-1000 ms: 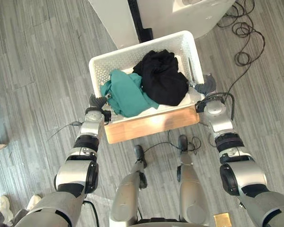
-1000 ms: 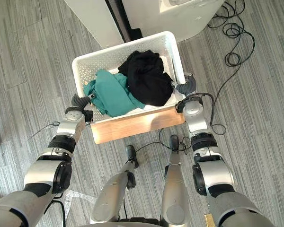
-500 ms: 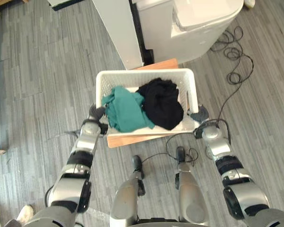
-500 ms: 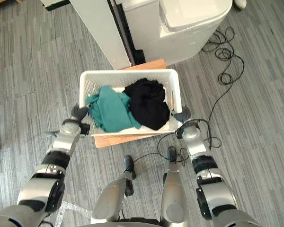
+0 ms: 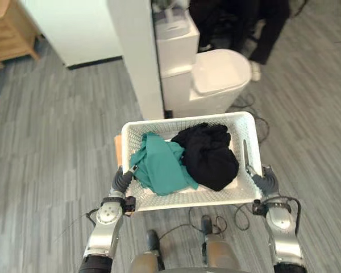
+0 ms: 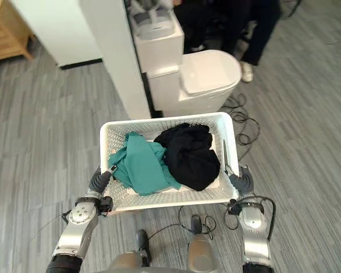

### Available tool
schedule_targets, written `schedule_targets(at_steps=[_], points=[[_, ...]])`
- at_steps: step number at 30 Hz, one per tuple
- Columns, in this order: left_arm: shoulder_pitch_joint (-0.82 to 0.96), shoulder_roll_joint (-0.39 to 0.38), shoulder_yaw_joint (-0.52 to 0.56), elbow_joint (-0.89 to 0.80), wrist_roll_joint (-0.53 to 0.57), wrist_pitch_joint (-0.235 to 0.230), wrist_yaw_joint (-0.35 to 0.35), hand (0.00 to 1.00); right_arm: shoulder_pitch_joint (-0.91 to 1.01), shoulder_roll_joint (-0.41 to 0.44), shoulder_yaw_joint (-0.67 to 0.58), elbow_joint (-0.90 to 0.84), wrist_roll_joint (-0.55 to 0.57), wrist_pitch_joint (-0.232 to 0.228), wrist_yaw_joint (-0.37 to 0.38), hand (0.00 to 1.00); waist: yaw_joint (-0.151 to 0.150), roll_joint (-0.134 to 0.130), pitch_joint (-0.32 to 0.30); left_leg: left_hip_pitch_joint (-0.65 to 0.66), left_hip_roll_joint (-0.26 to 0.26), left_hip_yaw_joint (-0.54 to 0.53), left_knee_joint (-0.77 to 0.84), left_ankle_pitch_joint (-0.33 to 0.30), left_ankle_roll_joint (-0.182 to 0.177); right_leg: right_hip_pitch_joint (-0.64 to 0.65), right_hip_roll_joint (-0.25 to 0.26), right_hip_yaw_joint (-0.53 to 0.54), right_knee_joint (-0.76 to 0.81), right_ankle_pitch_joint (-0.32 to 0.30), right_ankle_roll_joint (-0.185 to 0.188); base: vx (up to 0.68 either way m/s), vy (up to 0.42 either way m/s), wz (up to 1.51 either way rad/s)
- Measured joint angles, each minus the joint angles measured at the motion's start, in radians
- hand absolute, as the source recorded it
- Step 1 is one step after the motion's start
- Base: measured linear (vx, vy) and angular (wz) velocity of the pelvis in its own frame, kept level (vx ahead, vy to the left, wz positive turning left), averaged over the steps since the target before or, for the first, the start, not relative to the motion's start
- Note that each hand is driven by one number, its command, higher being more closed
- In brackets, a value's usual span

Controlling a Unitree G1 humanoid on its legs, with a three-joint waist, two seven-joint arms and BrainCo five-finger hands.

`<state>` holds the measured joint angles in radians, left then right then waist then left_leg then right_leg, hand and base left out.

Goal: Pick up the laundry basket with both hands and put the clothes into the washing machine.

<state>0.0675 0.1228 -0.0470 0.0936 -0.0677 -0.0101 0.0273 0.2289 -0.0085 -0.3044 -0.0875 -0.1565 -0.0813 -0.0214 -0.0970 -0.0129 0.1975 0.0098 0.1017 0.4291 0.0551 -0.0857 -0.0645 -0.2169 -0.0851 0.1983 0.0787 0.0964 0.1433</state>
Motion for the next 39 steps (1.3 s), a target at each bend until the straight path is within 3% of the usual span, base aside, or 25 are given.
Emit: schedule_targets(at_steps=[2,3,4,6,8,9,11,13,14,16,17,19,20,21,23,24,25,27,30,31,33,36,37,38,39], points=[[0.004,0.001,-0.01,-0.015,-0.013,-0.009,0.001,1.0,0.045,0.011,0.001,-0.072,0.021,-0.001,-0.003,1.0,0.0,0.001,-0.001,-0.001,0.046,0.111,0.092,-0.069,-0.004,-0.022,0.044,0.052,-0.021,0.077,0.024,-0.02,0.019,-1.86],[0.007,0.003,-0.016,-0.022,-0.017,-0.014,0.001,1.0,0.054,0.015,0.001,-0.095,0.029,-0.001,-0.012,1.0,0.006,0.005,-0.008,0.009,0.1,0.203,0.132,-0.099,-0.003,-0.027,0.082,0.044,-0.077,0.177,0.053,-0.05,-0.031,-2.06],[0.014,0.003,-0.021,-0.027,-0.019,-0.022,0.0,1.0,0.061,0.021,0.005,-0.103,0.03,-0.003,-0.023,1.0,-0.006,0.008,-0.02,0.018,0.139,0.27,0.154,-0.104,-0.003,-0.053,0.093,-0.085,-0.042,0.181,0.029,-0.04,-0.038,-1.89],[0.024,-0.01,-0.03,-0.027,-0.019,-0.023,-0.001,1.0,0.08,0.032,-0.003,-0.116,0.032,-0.006,-0.043,1.0,-0.03,0.009,-0.019,0.061,0.175,0.349,0.176,-0.105,-0.002,-0.071,0.023,-0.317,0.156,0.04,-0.098,0.05,-0.052,-1.38],[0.061,-0.023,-0.029,-0.026,-0.02,-0.028,-0.001,1.0,0.097,0.024,0.0,-0.115,0.032,-0.008,-0.043,1.0,-0.028,0.012,-0.046,0.098,0.198,0.419,0.186,-0.108,-0.008,-0.062,-0.065,-0.443,0.273,-0.029,-0.132,0.08,-0.145,-1.34],[0.069,-0.023,-0.032,-0.025,-0.022,-0.04,-0.001,1.0,0.096,0.021,0.0,-0.111,0.032,-0.009,-0.044,1.0,-0.029,-0.001,-0.064,0.105,0.2,0.436,0.189,-0.111,-0.017,-0.049,-0.094,-0.465,0.268,-0.049,-0.111,0.08,-0.281,-0.84],[0.034,-0.042,-0.04,0.017,-0.026,-0.042,-0.003,1.0,0.088,0.013,-0.013,-0.101,0.032,-0.013,-0.058,1.0,-0.036,-0.003,-0.074,0.105,0.202,0.434,0.169,-0.095,-0.06,-0.032,-0.069,-0.491,0.214,-0.111,-0.083,0.09,-0.296,-0.47],[0.015,-0.082,-0.056,0.079,-0.026,-0.036,-0.003,1.0,0.08,-0.033,-0.026,-0.075,0.033,-0.001,-0.068,1.0,-0.054,0.06,-0.077,0.112,0.249,0.434,0.173,-0.08,-0.084,0.003,-0.005,-0.5,0.154,-0.133,-0.108,0.07,-0.2,-0.18],[0.015,-0.083,-0.062,0.085,-0.026,-0.036,-0.004,1.0,0.086,-0.039,-0.029,-0.074,0.036,0.002,-0.068,1.0,-0.053,0.07,-0.077,0.117,0.267,0.431,0.19,-0.08,-0.083,0.008,0.007,-0.499,0.163,-0.143,-0.116,0.08,-0.202,-0.24],[0.022,-0.077,-0.065,0.087,-0.03,-0.036,-0.002,1.0,0.094,-0.035,-0.028,-0.074,0.041,0.004,-0.068,1.0,-0.052,0.073,-0.076,0.115,0.379,0.386,0.375,-0.074,-0.074,0.023,0.053,-0.49,0.232,-0.212,-0.154,0.08,-0.262,-0.39],[0.025,-0.077,-0.064,0.087,-0.032,-0.036,-0.002,1.0,0.095,-0.034,-0.027,-0.075,0.042,0.003,-0.068,1.0,-0.052,0.073,-0.076,0.109,0.409,0.365,0.436,-0.063,-0.058,0.031,0.062,-0.484,0.252,-0.228,-0.161,0.07,-0.292,-0.53],[0.048,-0.077,-0.056,0.079,-0.04,-0.038,0.003,1.0,0.107,-0.039,-0.005,-0.092,0.042,0.003,-0.071,1.0,-0.045,0.068,-0.074,0.063,0.498,0.269,0.661,0.033,0.125,0.068,0.103,-0.434,0.29,-0.265,-0.184,0.07,-0.257,-0.67],[0.079,-0.08,-0.052,0.06,-0.054,-0.043,0.005,1.0,0.13,-0.044,0.011,-0.123,0.042,0.001,-0.073,1.0,-0.028,0.061,-0.069,-0.023,0.524,0.129,0.815,0.129,0.265,0.095,0.11,-0.401,0.292,-0.293,-0.202,0.06,-0.165,-0.91],[0.105,-0.084,-0.054,0.04,-0.065,-0.046,0.004,1.0,0.133,-0.057,0.026,-0.142,0.042,0.001,-0.074,1.0,-0.016,0.066,-0.069,-0.093,0.503,0.018,0.913,0.114,0.255,0.104,0.124,-0.366,0.3,-0.314,-0.225,0.12,-0.157,-1.22],[0.18,-0.113,-0.055,-0.015,-0.083,-0.055,0.009,1.0,0.131,-0.087,0.038,-0.157,0.042,0.002,-0.081,1.0,0.024,0.075,-0.069,-0.234,0.304,-0.195,1.03,0.013,0.154,0.12,0.147,-0.263,0.302,-0.343,-0.262,0.18,-0.087,-1.35],[0.197,-0.113,-0.054,-0.027,-0.091,-0.057,0.01,1.0,0.13,-0.094,0.045,-0.159,0.042,0.004,-0.081,1.0,0.037,0.076,-0.069,-0.26,0.259,-0.219,1.029,-0.018,0.131,0.125,0.152,-0.24,0.299,-0.346,-0.265,0.22,-0.01,-1.31],[0.226,-0.108,-0.048,-0.035,-0.105,-0.067,0.011,1.0,0.128,-0.111,0.068,-0.162,0.042,0.005,-0.072,1.0,0.056,0.076,-0.068,-0.315,0.173,-0.252,0.979,-0.061,0.107,0.14,0.159,-0.21,0.286,-0.35,-0.258,0.18,0.023,-0.94],[0.26,-0.108,-0.024,-0.051,-0.125,-0.066,0.01,1.0,0.127,-0.126,0.109,-0.171,0.042,0.013,-0.063,1.0,0.071,0.075,-0.068,-0.367,0.128,-0.223,0.776,-0.091,0.091,0.178,0.168,-0.201,0.242,-0.353,-0.254,0.29,0.038,-0.81],[0.307,-0.112,-0.007,-0.107,-0.135,-0.068,0.01,1.0,0.113,-0.15,0.127,-0.175,0.041,0.013,-0.062,1.0,0.091,0.071,-0.08,-0.38,0.024,-0.309,0.328,-0.043,0.021,0.199,0.173,-0.145,0.22,-0.394,-0.232,0.39,0.089,-0.7],[0.31,-0.123,0.01,-0.111,-0.138,-0.069,0.014,1.0,0.086,-0.155,0.151,-0.171,0.038,0.015,-0.058,1.0,0.118,0.069,-0.09,-0.363,-0.016,-0.335,0.319,0.006,0.055,0.216,0.159,-0.085,0.239,-0.426,-0.209,0.49,0.16,-1.03],[0.315,-0.122,0.023,-0.122,-0.138,-0.069,0.021,1.0,0.077,-0.147,0.17,-0.169,0.035,0.015,-0.054,1.0,0.123,0.035,-0.098,-0.327,-0.051,-0.299,0.317,0.028,0.076,0.226,0.116,-0.056,0.277,-0.445,-0.165,0.47,0.158,-0.53],[0.311,-0.108,0.02,-0.129,-0.138,-0.068,0.021,1.0,0.075,-0.133,0.161,-0.16,0.03,0.015,-0.041,1.0,0.112,0.0,-0.091,-0.21,-0.095,-0.238,0.355,-0.06,0.108,0.161,0.075,-0.059,0.628,-0.372,-0.042,0.68,0.211,-0.24],[0.309,-0.095,0.019,-0.138,-0.138,-0.067,0.023,1.0,0.074,-0.117,0.161,-0.152,0.029,0.012,-0.039,1.0,0.105,-0.017,-0.082,-0.129,-0.116,-0.24,0.318,-0.09,0.119,0.065,0.065,-0.079,0.867,-0.219,-0.053,0.41,0.112,-0.11],[0.305,-0.09,0.017,-0.139,-0.138,-0.066,0.023,1.0,0.075,-0.117,0.159,-0.144,0.03,0.011,-0.038,1.0,0.089,-0.018,-0.081,-0.092,-0.119,-0.246,0.3,-0.108,0.125,0.023,0.053,-0.089,0.974,-0.164,-0.065,0.6,0.1,0.16],[0.302,-0.082,0.02,-0.139,-0.137,-0.064,0.024,1.0,0.064,-0.109,0.159,-0.119,0.03,0.008,-0.035,1.0,0.071,-0.018,-0.079,-0.031,-0.121,-0.257,0.285,-0.137,0.13,-0.056,0.042,-0.113,1.126,-0.19,-0.104,0.49,0.018,0.21]])
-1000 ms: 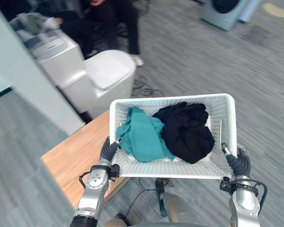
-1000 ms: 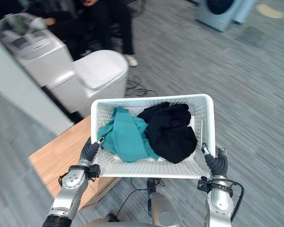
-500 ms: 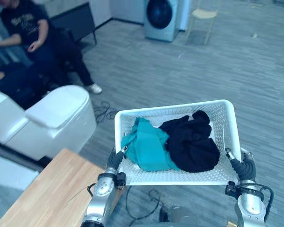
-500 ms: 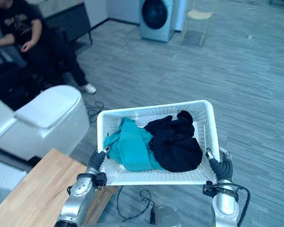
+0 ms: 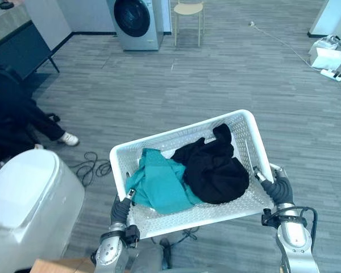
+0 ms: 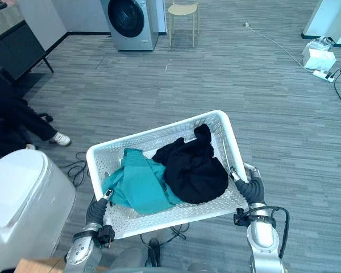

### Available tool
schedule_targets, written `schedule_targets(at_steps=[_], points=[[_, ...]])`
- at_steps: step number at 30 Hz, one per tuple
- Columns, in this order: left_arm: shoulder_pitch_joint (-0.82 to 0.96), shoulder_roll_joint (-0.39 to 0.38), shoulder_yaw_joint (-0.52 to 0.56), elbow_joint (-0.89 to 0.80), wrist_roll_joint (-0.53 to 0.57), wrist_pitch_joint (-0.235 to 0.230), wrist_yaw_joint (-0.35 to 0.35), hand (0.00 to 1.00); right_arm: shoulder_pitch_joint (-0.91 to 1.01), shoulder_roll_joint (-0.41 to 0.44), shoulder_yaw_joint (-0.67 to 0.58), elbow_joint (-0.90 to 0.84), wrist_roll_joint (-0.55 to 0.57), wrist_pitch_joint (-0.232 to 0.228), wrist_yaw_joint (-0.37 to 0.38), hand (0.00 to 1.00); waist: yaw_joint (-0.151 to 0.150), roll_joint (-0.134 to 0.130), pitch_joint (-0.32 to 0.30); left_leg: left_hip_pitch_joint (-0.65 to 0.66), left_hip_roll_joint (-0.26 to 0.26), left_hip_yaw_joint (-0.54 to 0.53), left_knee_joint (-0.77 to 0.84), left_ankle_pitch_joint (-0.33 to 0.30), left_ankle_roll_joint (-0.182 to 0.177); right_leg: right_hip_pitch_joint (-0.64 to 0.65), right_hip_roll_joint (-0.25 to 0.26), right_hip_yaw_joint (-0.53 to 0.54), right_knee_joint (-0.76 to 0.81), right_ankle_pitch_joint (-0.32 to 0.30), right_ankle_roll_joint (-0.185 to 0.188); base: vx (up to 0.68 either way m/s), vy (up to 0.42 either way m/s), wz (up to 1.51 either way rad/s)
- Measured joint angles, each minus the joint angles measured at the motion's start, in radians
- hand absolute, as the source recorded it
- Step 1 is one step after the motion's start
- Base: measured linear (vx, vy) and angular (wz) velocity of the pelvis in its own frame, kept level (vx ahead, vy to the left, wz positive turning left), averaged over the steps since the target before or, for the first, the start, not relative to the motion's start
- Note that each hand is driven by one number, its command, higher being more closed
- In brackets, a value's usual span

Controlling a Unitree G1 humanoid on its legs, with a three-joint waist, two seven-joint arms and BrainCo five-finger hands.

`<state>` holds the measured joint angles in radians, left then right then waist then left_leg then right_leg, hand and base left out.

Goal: Pick up the laundry basket with both hands and put the clothes into the washing machine.

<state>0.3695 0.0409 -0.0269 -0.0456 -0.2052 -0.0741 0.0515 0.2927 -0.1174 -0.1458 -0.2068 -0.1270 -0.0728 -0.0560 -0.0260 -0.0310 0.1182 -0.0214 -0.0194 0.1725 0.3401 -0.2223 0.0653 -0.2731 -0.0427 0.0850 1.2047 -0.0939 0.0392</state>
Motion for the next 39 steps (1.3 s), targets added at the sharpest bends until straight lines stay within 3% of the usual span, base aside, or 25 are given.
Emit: schedule_targets(at_steps=[2,4,5,8,9,11,12,13,16,20,21,22,23,24,25,27,28,30,31,32,34,36,37,38,39], points=[[0.001,0.009,0.001,0.001,0.002,0.005,0.002,1.0,-0.016,0.007,0.0,0.039,0.0,0.0,0.008,1.0,-0.016,0.018,0.005,0.078,0.021,-0.003,-0.041,-0.005,0.001,-0.1,-0.033,-0.053,0.037,-0.066,-0.04,0.52,-0.004,0.13],[-0.006,0.016,0.0,0.0,0.002,0.005,0.005,1.0,-0.026,0.009,-0.002,0.05,0.001,-0.001,0.013,1.0,-0.022,0.044,0.011,0.142,0.061,-0.008,-0.095,-0.018,-0.017,-0.176,-0.063,-0.115,-0.119,-0.1,-0.027,0.5,-0.07,0.0],[-0.016,0.025,0.006,0.001,0.001,0.005,0.016,1.0,-0.032,0.015,-0.004,0.049,0.001,-0.004,0.014,1.0,-0.018,0.036,0.009,0.189,0.082,-0.01,-0.13,-0.045,-0.049,-0.209,-0.084,-0.153,-0.396,-0.087,-0.012,0.54,-0.15,0.0],[-0.022,0.033,0.013,0.007,0.002,0.007,0.015,1.0,-0.022,0.031,-0.002,0.049,0.001,-0.006,0.015,1.0,-0.033,0.007,-0.009,0.246,0.102,-0.044,-0.148,-0.1,-0.095,-0.152,-0.059,-0.104,-0.745,0.009,0.032,0.52,-0.236,0.34],[-0.03,0.016,0.012,0.027,0.002,0.01,0.013,1.0,-0.022,0.03,-0.006,0.058,0.001,-0.005,0.015,1.0,-0.049,0.031,-0.016,0.259,0.131,-0.083,-0.123,-0.122,-0.111,-0.146,-0.034,-0.118,-0.69,-0.002,0.015,0.69,-0.354,0.61],[-0.03,-0.006,0.01,0.032,0.015,0.023,0.013,1.0,-0.021,0.012,-0.01,0.059,0.001,0.002,0.015,1.0,-0.043,0.056,-0.026,0.176,0.186,-0.11,0.111,-0.107,-0.096,-0.132,-0.009,-0.153,-0.638,-0.076,-0.023,0.58,-0.282,0.2],[-0.028,-0.016,0.012,0.032,0.02,0.025,0.013,1.0,-0.018,0.001,-0.009,0.056,0.002,0.002,0.015,1.0,-0.04,0.072,-0.021,0.077,0.222,-0.138,0.353,-0.019,-0.084,-0.09,0.017,-0.172,-0.628,-0.118,-0.049,0.58,-0.275,-0.06],[-0.015,-0.031,0.013,0.032,0.019,0.027,0.013,1.0,-0.008,-0.012,-0.005,0.04,0.008,0.005,0.015,1.0,-0.023,0.091,-0.018,-0.024,0.257,-0.159,0.587,0.145,-0.078,-0.028,0.046,-0.18,-0.64,-0.151,-0.078,0.59,-0.268,-0.12],[0.016,-0.054,0.013,0.033,0.019,0.026,0.002,1.0,0.034,-0.026,-0.003,0.002,0.012,0.005,0.016,1.0,0.01,0.101,-0.005,-0.233,0.278,-0.131,0.941,0.147,-0.076,0.206,0.089,-0.17,-0.791,-0.179,-0.112,0.66,-0.185,-0.21],[0.007,-0.069,0.024,0.033,0.011,0.018,-0.007,1.0,0.018,-0.058,0.001,-0.025,0.012,0.006,0.015,1.0,0.038,0.096,-0.007,-0.356,0.273,-0.013,0.611,0.064,-0.077,0.359,0.078,-0.148,-0.93,-0.183,-0.102,0.53,-0.059,-0.11],[0.005,-0.077,0.032,0.033,0.009,0.018,-0.008,1.0,0.002,-0.066,0.003,-0.024,0.012,0.008,0.015,1.0,0.049,0.096,-0.007,-0.359,0.246,-0.008,0.368,0.068,-0.085,0.392,0.069,-0.136,-0.956,-0.19,-0.092,0.51,0.051,-0.33],[0.008,-0.088,0.039,0.031,0.009,0.015,-0.007,1.0,-0.01,-0.079,-0.002,-0.02,0.012,0.005,0.015,1.0,0.052,0.094,-0.013,-0.332,0.191,-0.062,0.097,0.095,-0.125,0.411,0.054,-0.127,-0.967,-0.216,-0.053,0.6,0.082,-0.38],[0.011,-0.092,0.04,0.03,0.009,0.012,-0.007,1.0,-0.019,-0.091,-0.001,-0.009,0.012,0.001,0.015,1.0,0.055,0.097,-0.015,-0.328,0.169,-0.1,0.012,0.11,-0.139,0.424,0.048,-0.117,-0.966,-0.235,-0.034,0.51,0.158,-0.58],[0.014,-0.096,0.04,0.036,0.014,0.011,-0.007,1.0,-0.034,-0.092,0.0,0.014,0.012,0.001,0.016,1.0,0.071,0.088,-0.017,-0.326,0.129,-0.135,0.01,0.155,-0.164,0.466,0.013,-0.08,-0.965,-0.281,-0.012,0.45,0.179,-0.67],[0.031,-0.105,0.039,0.038,0.02,0.013,-0.005,1.0,-0.028,-0.085,0.009,0.028,0.01,0.005,0.017,1.0,0.073,0.082,-0.029,-0.316,0.092,-0.144,0.04,0.191,-0.138,0.49,-0.016,-0.057,-0.947,-0.294,0.01,0.63,0.275,-0.68],[0.052,-0.09,0.039,0.039,0.024,0.015,-0.005,1.0,-0.005,-0.054,0.018,0.049,0.005,0.007,0.021,1.0,0.059,0.035,-0.059,-0.278,0.033,-0.097,0.085,0.147,-0.096,0.438,-0.088,-0.013,-0.772,-0.3,0.041,0.75,0.293,-0.3],[0.05,-0.071,0.041,0.039,0.024,0.023,-0.005,1.0,-0.011,-0.052,0.017,0.073,0.005,0.01,0.027,1.0,0.053,0.021,-0.059,-0.25,0.012,-0.076,0.107,0.116,-0.073,0.363,-0.102,0.023,-0.588,-0.238,0.062,0.66,0.239,-0.2],[0.05,-0.042,0.049,0.039,0.024,0.029,-0.004,1.0,-0.024,-0.021,0.026,0.111,0.005,0.014,0.039,1.0,0.046,-0.007,-0.038,-0.139,-0.001,-0.071,0.06,0.076,-0.058,0.239,-0.101,0.027,-0.278,0.005,-0.026,0.53,0.177,-0.17],[0.049,-0.039,0.061,0.04,0.024,0.033,-0.002,1.0,-0.029,-0.013,0.031,0.115,0.003,0.014,0.041,1.0,0.039,-0.015,-0.029,-0.076,0.0,-0.075,0.028,0.051,-0.049,0.176,-0.098,0.024,-0.134,0.008,-0.041,0.66,0.134,-0.09],[0.048,-0.038,0.074,0.04,0.024,0.036,0.0,1.0,-0.032,-0.008,0.04,0.117,-0.001,0.014,0.042,1.0,0.038,-0.01,-0.024,0.008,0.017,-0.078,-0.003,0.031,-0.033,0.075,-0.082,-0.007,-0.023,-0.075,-0.064,0.53,0.073,-0.08],[0.043,-0.033,0.077,0.026,0.024,0.034,0.001,1.0,-0.039,-0.007,0.043,0.111,-0.001,0.014,0.043,1.0,0.037,0.018,-0.014,0.098,0.061,-0.082,-0.047,0.017,-0.026,-0.027,-0.051,-0.076,-0.077,-0.146,-0.051,0.53,0.026,-0.05],[0.039,-0.023,0.077,0.0,0.024,0.03,0.006,1.0,-0.041,-0.007,0.043,0.083,0.0,0.013,0.043,1.0,0.031,0.03,-0.011,0.154,0.094,-0.092,-0.075,-0.009,-0.026,-0.096,-0.033,-0.135,-0.294,-0.156,-0.021,0.48,-0.063,0.19],[0.035,-0.02,0.076,-0.011,0.023,0.026,0.007,1.0,-0.041,-0.01,0.042,0.064,0.001,0.013,0.043,1.0,0.023,0.027,-0.014,0.177,0.109,-0.096,-0.083,-0.036,-0.036,-0.1,-0.026,-0.16,-0.459,-0.143,-0.012,0.6,-0.185,0.67],[0.032,-0.016,0.078,-0.025,0.019,0.022,0.007,1.0,-0.036,-0.008,0.045,0.037,0.001,0.011,0.042,1.0,0.006,-0.011,-0.041,0.205,0.107,-0.134,-0.095,-0.099,-0.072,-0.098,-0.015,-0.136,-0.736,-0.076,-0.01,0.63,-0.224,0.85],[0.031,-0.02,0.074,-0.023,0.019,0.021,0.007,1.0,-0.03,-0.01,0.046,0.033,0.002,0.008,0.042,1.0,-0.005,-0.013,-0.051,0.223,0.111,-0.156,-0.099,-0.133,-0.076,-0.098,-0.008,-0.13,-0.725,-0.015,-0.017,0.54,-0.224,0.94]])
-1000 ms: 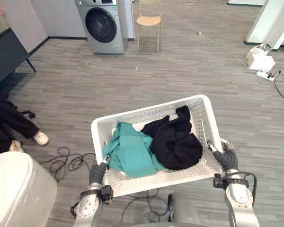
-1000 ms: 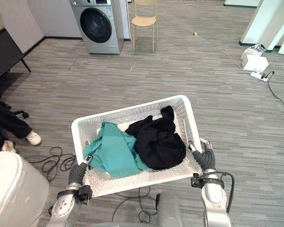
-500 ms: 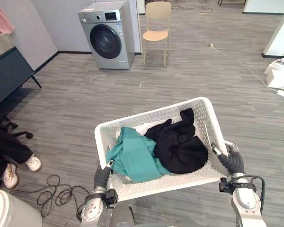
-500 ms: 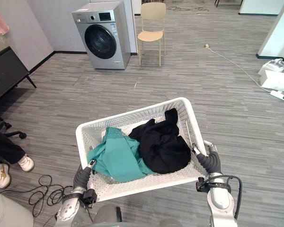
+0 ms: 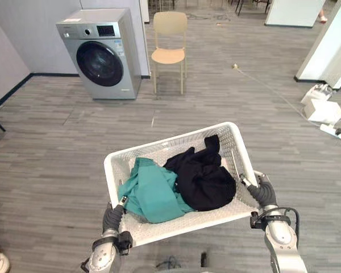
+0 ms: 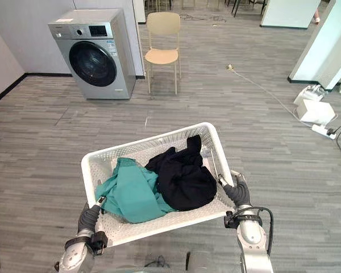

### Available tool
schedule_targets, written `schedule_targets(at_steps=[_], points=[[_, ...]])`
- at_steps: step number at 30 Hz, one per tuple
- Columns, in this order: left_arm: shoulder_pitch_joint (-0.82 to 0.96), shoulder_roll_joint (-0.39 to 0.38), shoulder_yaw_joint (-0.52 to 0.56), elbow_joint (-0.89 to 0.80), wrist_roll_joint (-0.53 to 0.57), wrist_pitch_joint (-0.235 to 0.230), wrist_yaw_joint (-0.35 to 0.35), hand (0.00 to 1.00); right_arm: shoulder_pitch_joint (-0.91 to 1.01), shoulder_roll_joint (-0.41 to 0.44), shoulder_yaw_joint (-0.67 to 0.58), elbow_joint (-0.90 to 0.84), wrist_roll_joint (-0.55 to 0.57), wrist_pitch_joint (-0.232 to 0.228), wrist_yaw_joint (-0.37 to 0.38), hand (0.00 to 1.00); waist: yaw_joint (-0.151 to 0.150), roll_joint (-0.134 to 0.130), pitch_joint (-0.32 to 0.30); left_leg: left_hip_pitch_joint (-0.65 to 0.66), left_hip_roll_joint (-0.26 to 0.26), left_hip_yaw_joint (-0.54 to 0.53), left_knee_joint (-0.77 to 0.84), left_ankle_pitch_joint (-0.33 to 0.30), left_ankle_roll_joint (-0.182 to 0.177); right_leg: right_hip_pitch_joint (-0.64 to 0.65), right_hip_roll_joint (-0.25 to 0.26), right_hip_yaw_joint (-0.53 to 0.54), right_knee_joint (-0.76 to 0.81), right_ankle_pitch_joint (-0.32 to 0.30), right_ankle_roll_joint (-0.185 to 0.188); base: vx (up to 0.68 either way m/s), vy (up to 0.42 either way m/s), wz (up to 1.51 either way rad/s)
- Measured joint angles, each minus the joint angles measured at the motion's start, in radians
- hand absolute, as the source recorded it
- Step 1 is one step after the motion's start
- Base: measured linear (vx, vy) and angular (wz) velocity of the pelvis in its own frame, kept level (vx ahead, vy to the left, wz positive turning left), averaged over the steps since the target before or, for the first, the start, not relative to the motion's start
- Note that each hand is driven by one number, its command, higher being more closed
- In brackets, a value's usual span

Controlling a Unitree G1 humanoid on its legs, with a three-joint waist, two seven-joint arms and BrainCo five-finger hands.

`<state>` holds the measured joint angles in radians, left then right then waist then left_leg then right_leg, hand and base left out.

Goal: Pick up the laundry basket with both hands and put the clothes into the washing machine.

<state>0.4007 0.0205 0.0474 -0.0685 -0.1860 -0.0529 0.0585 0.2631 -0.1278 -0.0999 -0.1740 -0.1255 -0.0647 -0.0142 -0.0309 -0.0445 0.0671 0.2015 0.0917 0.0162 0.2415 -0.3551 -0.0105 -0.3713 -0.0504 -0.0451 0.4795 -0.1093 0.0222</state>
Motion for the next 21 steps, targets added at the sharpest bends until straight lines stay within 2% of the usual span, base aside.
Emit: schedule_targets(at_steps=[1,2,3,4,5,6,7,8,9,10,11,12,13,14,15,16,17,18,19,20,21], points=[[0.0,-0.01,-0.003,0.005,0.0,0.001,0.0,1.0,0.004,-0.001,-0.002,0.002,0.001,0.0,-0.001,1.0,-0.009,0.011,-0.005,0.013,0.011,-0.028,0.012,-0.021,-0.003,0.002,0.013,-0.004,0.046,-0.006,-0.008,0.37,-0.162,0.66],[0.001,-0.023,-0.003,0.013,0.004,0.006,-0.001,1.0,0.006,-0.004,-0.007,0.005,0.001,0.004,-0.001,1.0,-0.009,0.012,-0.018,0.0,0.021,-0.072,0.099,-0.023,0.006,0.006,0.016,-0.033,0.084,-0.066,-0.023,0.57,-0.251,0.45],[0.013,-0.036,-0.003,0.014,0.004,0.007,-0.001,1.0,0.011,-0.01,-0.004,-0.002,0.001,0.004,-0.001,1.0,0.001,0.041,-0.015,-0.087,0.032,-0.11,0.321,0.01,0.034,0.041,0.026,-0.047,0.096,-0.112,-0.04,0.7,-0.261,0.23],[0.02,-0.05,-0.001,0.014,0.004,0.007,-0.001,1.0,0.018,-0.03,0.001,-0.02,0.001,0.004,-0.001,1.0,0.014,0.071,-0.004,-0.195,0.044,-0.131,0.583,0.134,0.001,0.087,0.051,-0.054,0.096,-0.138,-0.062,0.69,-0.243,0.02],[0.025,-0.057,-0.002,0.014,0.004,0.007,-0.001,1.0,0.024,-0.043,0.004,-0.024,0.002,0.004,-0.001,1.0,0.023,0.088,-0.002,-0.259,0.048,-0.14,0.706,0.244,-0.026,0.11,0.059,-0.055,0.093,-0.154,-0.077,0.6,-0.149,-0.18],[0.042,-0.071,-0.005,0.015,0.002,0.007,-0.003,1.0,0.025,-0.059,0.007,-0.025,0.008,0.006,-0.001,1.0,0.048,0.116,0.006,-0.359,0.052,-0.144,0.901,0.318,-0.05,0.171,0.088,-0.046,0.066,-0.177,-0.1,0.6,-0.122,-0.29],[0.057,-0.08,-0.006,0.016,0.002,0.007,-0.007,1.0,0.026,-0.056,0.007,-0.025,0.01,0.011,-0.001,1.0,0.05,0.135,0.009,-0.415,0.054,-0.14,1.006,0.311,-0.045,0.232,0.104,-0.04,0.027,-0.186,-0.114,0.62,-0.107,-0.37],[0.072,-0.081,-0.002,0.022,0.0,0.006,-0.012,1.0,0.035,-0.051,0.015,-0.025,0.009,0.016,-0.001,1.0,0.064,0.136,0.009,-0.481,0.049,-0.106,1.053,0.287,-0.011,0.316,0.109,-0.026,-0.037,-0.191,-0.121,0.51,-0.071,-0.29],[0.074,-0.081,0.002,0.023,0.0,0.006,-0.013,1.0,0.039,-0.054,0.02,-0.025,0.01,0.016,-0.001,1.0,0.072,0.131,0.011,-0.511,0.05,-0.075,1.045,0.276,0.004,0.354,0.109,-0.013,-0.071,-0.191,-0.121,0.58,-0.077,-0.38],[0.075,-0.079,0.003,0.024,-0.001,0.003,-0.014,1.0,0.035,-0.059,0.022,-0.025,0.01,0.016,-0.001,1.0,0.08,0.123,0.011,-0.571,0.048,-0.018,0.972,0.235,0.003,0.412,0.109,0.006,-0.133,-0.191,-0.12,0.7,-0.072,-0.41],[0.072,-0.083,0.003,0.025,-0.006,-0.001,-0.016,1.0,0.025,-0.063,0.022,-0.025,0.009,0.017,-0.002,1.0,0.098,0.119,0.011,-0.611,0.047,0.035,0.818,0.2,-0.004,0.462,0.109,0.024,-0.185,-0.192,-0.118,0.7,-0.052,-0.45],[0.07,-0.089,0.004,0.025,-0.008,-0.001,-0.016,1.0,0.017,-0.067,0.021,-0.025,0.01,0.017,-0.003,1.0,0.102,0.113,0.012,-0.618,0.038,0.07,0.649,0.193,-0.01,0.501,0.105,0.037,-0.222,-0.196,-0.111,0.6,-0.001,-0.33],[0.071,-0.097,0.003,0.025,-0.009,-0.002,-0.016,1.0,0.011,-0.079,0.021,-0.025,0.009,0.017,-0.004,1.0,0.102,0.105,0.008,-0.606,0.006,0.099,0.366,0.205,-0.027,0.544,0.094,0.041,-0.256,-0.212,-0.082,0.48,0.017,-0.21],[0.071,-0.099,0.003,0.024,-0.009,-0.002,-0.017,1.0,0.008,-0.085,0.018,-0.025,0.009,0.016,-0.004,1.0,0.101,0.105,0.008,-0.593,-0.009,0.106,0.233,0.224,-0.045,0.564,0.09,0.042,-0.265,-0.222,-0.064,0.72,0.08,-0.27],[0.072,-0.108,0.002,0.03,-0.009,-0.002,-0.017,1.0,0.003,-0.088,0.004,-0.012,0.01,0.013,-0.004,1.0,0.102,0.096,0.004,-0.58,-0.047,0.097,0.128,0.309,-0.054,0.599,0.074,0.059,-0.283,-0.246,-0.023,0.48,0.072,-0.39],[0.076,-0.11,0.002,0.036,-0.008,-0.001,-0.017,1.0,-0.002,-0.084,0.006,0.004,0.008,0.013,-0.003,1.0,0.107,0.082,-0.006,-0.571,-0.069,0.098,0.129,0.346,-0.034,0.615,0.057,0.079,-0.286,-0.252,-0.012,0.81,0.162,-0.35],[0.075,-0.095,0.003,0.055,-0.007,0.0,-0.016,1.0,0.006,-0.065,0.013,0.024,-0.001,0.016,-0.002,1.0,0.093,0.029,-0.04,-0.552,-0.121,0.125,0.131,0.344,0.036,0.623,-0.006,0.104,-0.246,-0.257,-0.003,0.61,0.108,-0.1],[0.072,-0.094,0.001,0.059,-0.006,0.001,-0.017,1.0,0.005,-0.063,0.009,0.032,-0.003,0.016,-0.002,1.0,0.086,0.024,-0.045,-0.539,-0.132,0.135,0.15,0.327,0.059,0.615,-0.022,0.113,-0.199,-0.254,0.002,0.93,0.166,-0.05],[0.06,-0.094,0.0,0.061,0.002,0.006,-0.017,1.0,-0.011,-0.055,-0.005,0.053,-0.003,0.019,0.008,1.0,0.084,0.008,-0.026,-0.555,-0.118,0.139,0.288,0.274,0.113,0.581,-0.015,0.131,-0.05,-0.211,0.048,0.71,0.151,-0.14],[0.057,-0.074,-0.002,0.066,0.001,0.005,-0.016,1.0,-0.014,-0.027,-0.01,0.069,-0.005,0.018,0.018,1.0,0.083,-0.001,-0.001,-0.548,-0.144,0.149,0.359,0.235,0.07,0.528,0.004,0.131,0.175,-0.113,0.035,0.67,0.207,-0.24],[0.062,-0.072,-0.003,0.066,0.002,0.005,-0.016,1.0,-0.004,-0.028,-0.009,0.07,-0.005,0.017,0.019,1.0,0.081,-0.011,-0.005,-0.489,-0.168,0.136,0.237,0.273,0.075,0.479,-0.001,0.125,0.314,-0.031,0.022,0.42,0.19,0.14]])
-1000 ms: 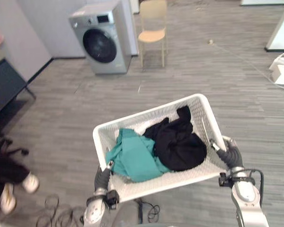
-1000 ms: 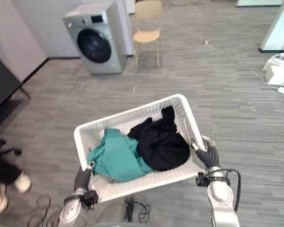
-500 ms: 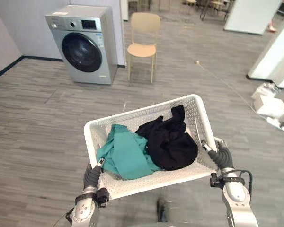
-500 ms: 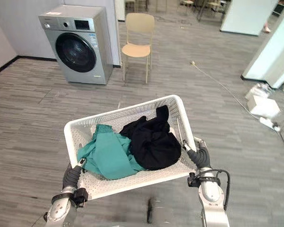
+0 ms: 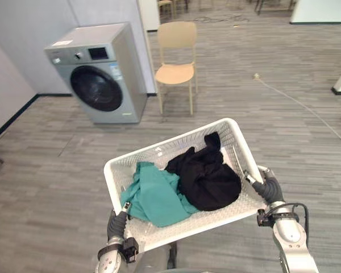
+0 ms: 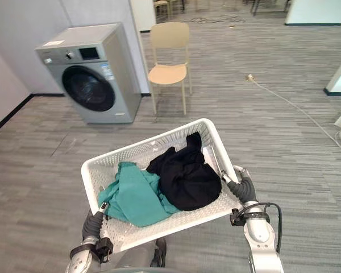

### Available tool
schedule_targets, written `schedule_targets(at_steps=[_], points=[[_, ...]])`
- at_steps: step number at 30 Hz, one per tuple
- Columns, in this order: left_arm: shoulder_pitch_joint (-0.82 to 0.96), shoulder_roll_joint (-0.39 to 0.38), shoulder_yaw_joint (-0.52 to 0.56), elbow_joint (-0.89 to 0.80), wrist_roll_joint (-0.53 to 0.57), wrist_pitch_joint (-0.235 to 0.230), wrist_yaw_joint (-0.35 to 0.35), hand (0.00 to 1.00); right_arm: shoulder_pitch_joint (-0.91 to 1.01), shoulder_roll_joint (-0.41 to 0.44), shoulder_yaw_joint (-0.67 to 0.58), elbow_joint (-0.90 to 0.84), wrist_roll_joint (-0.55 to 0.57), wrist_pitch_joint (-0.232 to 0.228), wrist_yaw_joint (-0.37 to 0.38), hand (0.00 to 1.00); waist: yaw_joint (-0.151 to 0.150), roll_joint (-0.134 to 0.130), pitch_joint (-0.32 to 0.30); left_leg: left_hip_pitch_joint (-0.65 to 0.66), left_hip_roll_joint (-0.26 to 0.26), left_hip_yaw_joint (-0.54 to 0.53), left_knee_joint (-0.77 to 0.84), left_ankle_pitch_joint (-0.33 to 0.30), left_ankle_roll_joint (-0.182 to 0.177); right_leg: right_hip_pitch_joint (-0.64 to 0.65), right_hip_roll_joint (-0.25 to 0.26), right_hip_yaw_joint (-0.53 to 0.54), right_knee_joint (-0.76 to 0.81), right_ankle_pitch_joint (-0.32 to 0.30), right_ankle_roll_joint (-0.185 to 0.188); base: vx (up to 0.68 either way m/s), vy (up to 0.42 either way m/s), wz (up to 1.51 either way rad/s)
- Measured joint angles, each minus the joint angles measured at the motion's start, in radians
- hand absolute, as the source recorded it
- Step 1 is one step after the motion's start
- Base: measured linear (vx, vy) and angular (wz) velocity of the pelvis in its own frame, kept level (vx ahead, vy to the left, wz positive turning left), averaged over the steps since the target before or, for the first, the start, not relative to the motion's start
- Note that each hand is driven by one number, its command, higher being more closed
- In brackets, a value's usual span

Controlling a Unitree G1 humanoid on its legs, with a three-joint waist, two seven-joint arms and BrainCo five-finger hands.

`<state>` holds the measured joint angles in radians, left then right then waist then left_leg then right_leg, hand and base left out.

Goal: Pick up the laundry basket with both hands and put the clothes into the washing machine.

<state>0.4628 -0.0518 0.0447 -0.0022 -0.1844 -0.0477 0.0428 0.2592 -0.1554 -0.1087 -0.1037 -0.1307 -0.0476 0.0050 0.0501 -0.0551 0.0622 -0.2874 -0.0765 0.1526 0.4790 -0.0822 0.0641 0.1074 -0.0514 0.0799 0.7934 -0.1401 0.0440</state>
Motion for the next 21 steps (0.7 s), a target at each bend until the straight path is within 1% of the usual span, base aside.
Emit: schedule_targets(at_steps=[1,2,3,4,5,6,7,8,9,10,11,12,13,14,15,16,17,18,19,20,21], points=[[-0.008,0.021,-0.003,0.008,0.0,0.001,0.003,1.0,0.019,0.011,0.004,0.003,0.0,-0.007,0.0,1.0,-0.017,-0.031,0.0,0.087,-0.042,-0.008,-0.083,-0.068,0.03,-0.101,-0.034,-0.024,0.242,0.086,-0.044,0.29,0.101,0.46],[-0.021,0.028,0.005,0.015,0.002,0.006,0.004,1.0,0.021,0.02,0.002,0.002,0.0,-0.007,-0.002,1.0,-0.033,-0.057,-0.005,0.113,-0.059,-0.025,-0.09,-0.079,0.046,-0.153,-0.038,-0.014,0.331,0.065,-0.066,0.38,-0.01,0.67],[-0.045,0.032,-0.004,0.035,0.002,0.009,0.004,1.0,0.016,0.02,-0.012,0.003,-0.003,-0.006,-0.002,1.0,-0.042,-0.044,0.004,0.16,-0.064,-0.051,-0.099,-0.098,0.058,-0.26,-0.032,-0.019,0.433,0.019,-0.083,0.65,-0.034,0.53],[-0.058,0.031,-0.02,0.034,0.002,0.014,0.004,1.0,0.015,0.018,-0.029,0.003,-0.006,-0.006,-0.001,1.0,-0.046,-0.006,0.028,0.233,-0.043,-0.085,-0.141,-0.106,0.058,-0.338,-0.018,-0.043,0.439,-0.024,-0.088,0.64,-0.028,0.41],[-0.063,0.032,-0.028,0.034,0.002,0.014,0.004,1.0,0.016,0.017,-0.037,0.001,-0.006,-0.006,-0.001,1.0,-0.054,0.013,0.037,0.268,-0.031,-0.102,-0.166,-0.107,0.056,-0.37,-0.013,-0.054,0.417,-0.046,-0.085,0.64,0.011,0.52],[-0.071,0.034,-0.034,0.033,0.002,0.014,0.004,1.0,0.016,0.019,-0.042,-0.004,-0.006,-0.007,-0.001,1.0,-0.07,0.042,0.047,0.325,-0.007,-0.13,-0.202,-0.113,0.049,-0.418,-0.005,-0.082,0.332,-0.079,-0.064,0.5,-0.029,0.62],[-0.082,0.04,-0.034,0.031,0.002,0.014,0.005,1.0,0.022,0.026,-0.05,-0.019,-0.006,-0.006,-0.002,1.0,-0.076,0.048,0.057,0.383,0.009,-0.146,-0.228,-0.123,0.04,-0.455,-0.006,-0.101,0.198,-0.096,-0.042,0.51,-0.055,0.6],[-0.086,0.044,-0.035,0.03,0.002,0.014,0.005,1.0,0.03,0.029,-0.055,-0.037,-0.006,-0.006,-0.001,1.0,-0.078,0.048,0.057,0.404,0.016,-0.155,-0.236,-0.135,0.037,-0.465,-0.007,-0.114,0.112,-0.099,-0.036,0.54,-0.107,0.49],[-0.093,0.052,-0.037,0.018,-0.001,0.014,0.005,1.0,0.046,0.03,-0.055,-0.075,-0.006,-0.007,-0.001,1.0,-0.074,0.048,0.054,0.432,0.034,-0.161,-0.241,-0.176,0.021,-0.457,-0.006,-0.147,-0.108,-0.079,-0.012,0.54,-0.15,0.38],[-0.088,0.06,-0.035,-0.009,-0.002,0.01,0.005,1.0,0.054,0.03,-0.051,-0.103,-0.006,-0.007,-0.003,1.0,-0.07,0.036,0.046,0.464,0.035,-0.164,-0.254,-0.228,-0.006,-0.451,-0.003,-0.163,-0.297,-0.024,-0.018,0.66,-0.221,0.51],[-0.095,0.05,-0.038,-0.003,-0.002,0.005,0.005,1.0,0.055,0.025,-0.053,-0.112,-0.004,-0.01,-0.003,1.0,-0.076,0.032,0.038,0.515,0.055,-0.187,-0.256,-0.285,-0.023,-0.442,0.011,-0.16,-0.269,0.022,-0.063,0.55,-0.206,0.35],[-0.087,0.037,-0.039,0.0,-0.001,0.007,0.005,1.0,0.056,0.022,-0.051,-0.112,-0.005,-0.005,-0.004,1.0,-0.071,0.05,0.026,0.53,0.07,-0.194,-0.242,-0.287,-0.025,-0.433,0.021,-0.168,-0.247,-0.012,-0.066,0.58,-0.214,0.38],[-0.08,0.03,-0.042,0.001,0.0,0.007,0.004,1.0,0.057,0.02,-0.051,-0.114,-0.004,-0.005,-0.005,1.0,-0.072,0.058,0.017,0.503,0.079,-0.209,-0.117,-0.287,-0.024,-0.409,0.019,-0.19,-0.217,-0.081,-0.072,0.48,-0.177,0.31],[-0.08,0.024,-0.044,0.001,0.0,0.007,0.004,1.0,0.061,0.019,-0.053,-0.117,-0.003,-0.005,-0.006,1.0,-0.081,0.065,0.015,0.466,0.083,-0.212,-0.012,-0.283,-0.03,-0.391,0.021,-0.201,-0.214,-0.101,-0.077,0.6,-0.222,0.47],[-0.076,0.013,-0.044,0.0,0.0,0.007,0.002,1.0,0.064,-0.002,-0.052,-0.124,0.003,-0.005,-0.008,1.0,-0.088,0.09,0.017,0.358,0.1,-0.21,0.252,-0.218,-0.11,-0.349,0.037,-0.217,-0.219,-0.133,-0.092,0.72,-0.242,0.19],[-0.065,0.003,-0.043,0.0,-0.002,0.007,0.002,1.0,0.063,-0.018,-0.044,-0.131,0.004,-0.005,-0.009,1.0,-0.074,0.106,0.022,0.236,0.13,-0.211,0.508,-0.087,-0.167,-0.303,0.058,-0.22,-0.231,-0.157,-0.114,0.71,-0.213,-0.02],[-0.059,0.0,-0.043,0.001,-0.003,0.006,0.002,1.0,0.065,-0.018,-0.043,-0.131,0.005,-0.004,-0.009,1.0,-0.067,0.121,0.02,0.19,0.146,-0.207,0.618,-0.071,-0.178,-0.274,0.072,-0.219,-0.244,-0.164,-0.123,0.7,-0.157,-0.3],[-0.044,-0.002,-0.043,0.001,-0.004,0.006,-0.001,1.0,0.078,-0.014,-0.039,-0.131,0.005,0.0,-0.01,1.0,-0.058,0.133,0.024,0.114,0.176,-0.195,0.785,-0.071,-0.178,-0.196,0.093,-0.215,-0.294,-0.17,-0.133,0.46,-0.074,-0.22],[-0.039,0.001,-0.042,0.004,-0.004,0.006,-0.002,1.0,0.085,-0.013,-0.036,-0.131,0.005,0.0,-0.01,1.0,-0.056,0.133,0.024,0.081,0.188,-0.183,0.826,-0.072,-0.175,-0.158,0.097,-0.208,-0.321,-0.17,-0.134,0.65,-0.078,-0.45],[-0.038,0.007,-0.041,0.013,-0.005,0.006,-0.003,1.0,0.093,-0.013,-0.027,-0.131,0.005,0.003,-0.021,1.0,-0.027,0.12,0.028,-0.025,0.24,-0.112,0.82,-0.096,-0.139,-0.052,0.088,-0.17,-0.405,-0.17,-0.132,0.6,-0.05,-0.47],[-0.04,0.005,-0.041,0.013,-0.007,0.003,-0.003,1.0,0.091,-0.013,-0.027,-0.132,0.005,0.004,-0.026,1.0,-0.02,0.113,0.028,-0.078,0.259,-0.086,0.721,-0.109,-0.12,-0.014,0.075,-0.155,-0.439,-0.174,-0.121,0.76,-0.005,-0.57]])
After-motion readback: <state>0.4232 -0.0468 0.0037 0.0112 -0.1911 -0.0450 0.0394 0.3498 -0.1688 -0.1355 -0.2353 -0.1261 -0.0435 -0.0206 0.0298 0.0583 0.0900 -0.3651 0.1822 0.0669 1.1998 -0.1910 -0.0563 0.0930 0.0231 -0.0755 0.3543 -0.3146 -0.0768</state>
